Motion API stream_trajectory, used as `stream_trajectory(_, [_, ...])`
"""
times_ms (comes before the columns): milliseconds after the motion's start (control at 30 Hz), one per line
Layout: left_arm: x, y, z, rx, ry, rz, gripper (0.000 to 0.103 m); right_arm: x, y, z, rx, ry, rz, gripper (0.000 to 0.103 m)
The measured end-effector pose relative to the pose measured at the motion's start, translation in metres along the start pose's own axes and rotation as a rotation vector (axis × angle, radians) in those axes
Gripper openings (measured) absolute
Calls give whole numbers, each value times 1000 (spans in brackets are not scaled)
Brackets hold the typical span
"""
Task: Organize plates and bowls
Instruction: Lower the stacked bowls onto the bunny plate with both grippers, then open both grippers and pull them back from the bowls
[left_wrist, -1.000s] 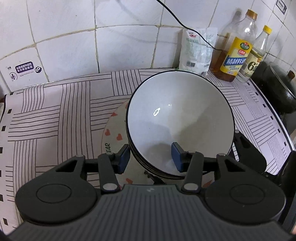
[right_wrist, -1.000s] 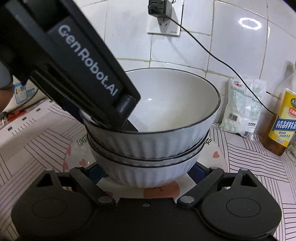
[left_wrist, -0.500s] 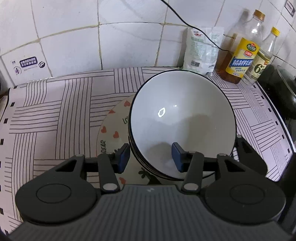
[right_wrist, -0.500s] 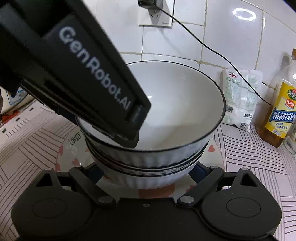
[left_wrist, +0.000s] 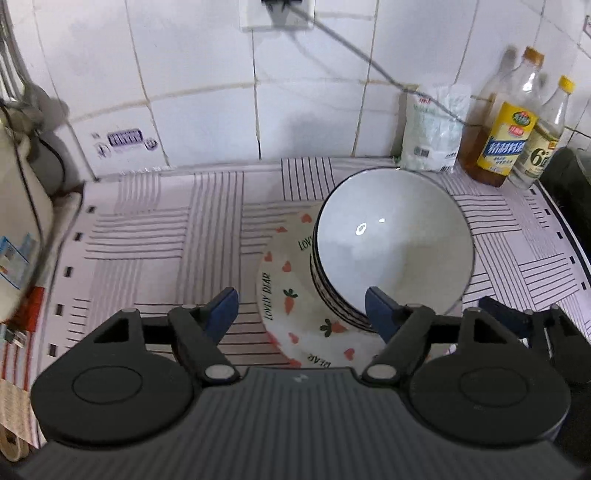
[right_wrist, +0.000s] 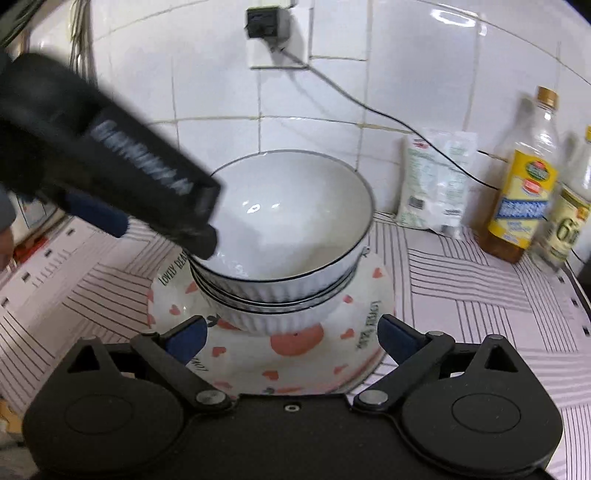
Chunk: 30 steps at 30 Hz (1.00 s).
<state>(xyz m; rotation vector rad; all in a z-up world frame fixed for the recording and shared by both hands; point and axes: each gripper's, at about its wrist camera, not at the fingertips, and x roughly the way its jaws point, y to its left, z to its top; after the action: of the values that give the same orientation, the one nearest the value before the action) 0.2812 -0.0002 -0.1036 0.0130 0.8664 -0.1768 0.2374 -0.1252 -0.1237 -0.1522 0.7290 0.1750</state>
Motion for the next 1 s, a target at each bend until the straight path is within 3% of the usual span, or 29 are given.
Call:
stream_trajectory(100, [-21,2,-4,11,-29,15,77,-19,-1,2,49,-2,-7,100])
stream_trajectory(233, [-46,5,-9,14,-49,29,93,-37,-7,8,65,36,-62,100])
stream_trajectory(333, [-64,7,-13,3,-61,60,94,-48,-20,11,129,86,-57,101])
stream_trajectory(567, [-100,11,-22,-18,-40,103,94,-75,-45,20,196,93,-119,101])
stream_trajectory(700, [-121,15,-33,-46,-25,59,94,-97,-51,26,188,105,-18,101])
stream_trajectory(867, [-143,11,-49,-39,-47,97,94,-125,-47,28,160,118,-4,101])
stream_trajectory(1000, [-157,10,-57,-62,-48,95,94,-145,-38,29,104,128,-94,101])
